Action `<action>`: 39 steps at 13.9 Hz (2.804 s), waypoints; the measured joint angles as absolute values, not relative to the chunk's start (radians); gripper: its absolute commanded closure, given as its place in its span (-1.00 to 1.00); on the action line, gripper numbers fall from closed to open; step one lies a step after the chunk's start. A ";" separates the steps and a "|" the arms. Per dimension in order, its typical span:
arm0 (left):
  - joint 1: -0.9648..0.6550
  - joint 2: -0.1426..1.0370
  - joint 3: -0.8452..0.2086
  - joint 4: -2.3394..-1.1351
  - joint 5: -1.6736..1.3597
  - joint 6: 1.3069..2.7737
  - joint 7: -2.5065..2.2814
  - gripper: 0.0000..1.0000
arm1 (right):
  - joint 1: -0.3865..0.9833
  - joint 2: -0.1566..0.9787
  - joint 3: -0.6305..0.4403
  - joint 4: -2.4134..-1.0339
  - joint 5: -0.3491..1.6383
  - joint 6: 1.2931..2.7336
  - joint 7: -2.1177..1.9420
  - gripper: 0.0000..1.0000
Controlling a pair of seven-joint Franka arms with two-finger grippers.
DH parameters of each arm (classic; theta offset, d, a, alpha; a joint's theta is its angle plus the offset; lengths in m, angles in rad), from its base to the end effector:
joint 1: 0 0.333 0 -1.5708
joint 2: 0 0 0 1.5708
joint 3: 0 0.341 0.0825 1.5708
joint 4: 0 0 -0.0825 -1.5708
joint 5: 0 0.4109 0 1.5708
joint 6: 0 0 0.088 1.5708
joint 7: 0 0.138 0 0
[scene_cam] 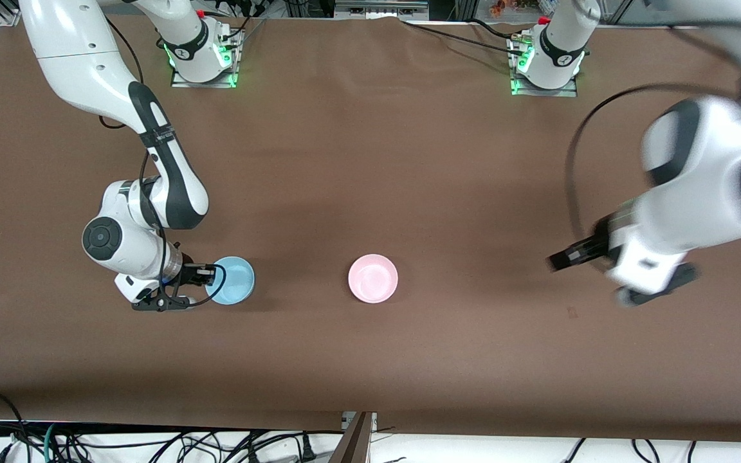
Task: Stack pink and blue bowls on white bowl
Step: 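Grasp the blue bowl with the right gripper while the left gripper withdraws, then lower the blue bowl onto the pink bowl with the right gripper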
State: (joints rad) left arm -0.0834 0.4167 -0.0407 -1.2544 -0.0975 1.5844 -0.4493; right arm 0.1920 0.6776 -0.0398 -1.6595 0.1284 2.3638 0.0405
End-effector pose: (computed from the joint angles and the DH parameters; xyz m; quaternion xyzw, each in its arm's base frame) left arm 0.6999 -0.0953 0.5083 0.9836 0.1656 -0.0574 0.0424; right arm 0.7138 0.1166 0.1863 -0.9992 -0.0153 -0.0107 0.0344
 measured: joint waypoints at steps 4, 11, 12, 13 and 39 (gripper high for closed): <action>-0.029 0.326 0.063 -1.262 -0.097 1.480 -0.200 -1.00 | 0.197 0.669 -0.017 -1.636 0.176 2.333 0.083 1.00; 0.010 0.265 0.068 -1.316 -0.096 1.433 -0.129 -1.00 | 0.376 0.689 0.037 -1.384 0.278 2.140 0.609 1.00; 0.008 0.265 0.056 -1.322 -0.082 1.433 -0.129 -1.00 | 0.421 0.713 0.036 -1.349 0.274 2.141 0.689 1.00; 0.003 0.265 0.049 -1.325 -0.061 1.433 -0.129 -1.00 | 0.462 0.742 0.034 -1.310 0.253 2.142 0.762 1.00; -0.010 0.265 0.049 -1.334 -0.040 1.434 -0.129 -1.00 | 0.595 0.917 0.021 -1.148 0.124 2.197 1.043 -0.20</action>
State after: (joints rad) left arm -0.0102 0.2653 0.0494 -1.3338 -0.0400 1.4339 -0.1294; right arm 0.5952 0.9168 0.0214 -1.1482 0.1245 2.1969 1.0430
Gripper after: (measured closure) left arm 0.000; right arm 0.630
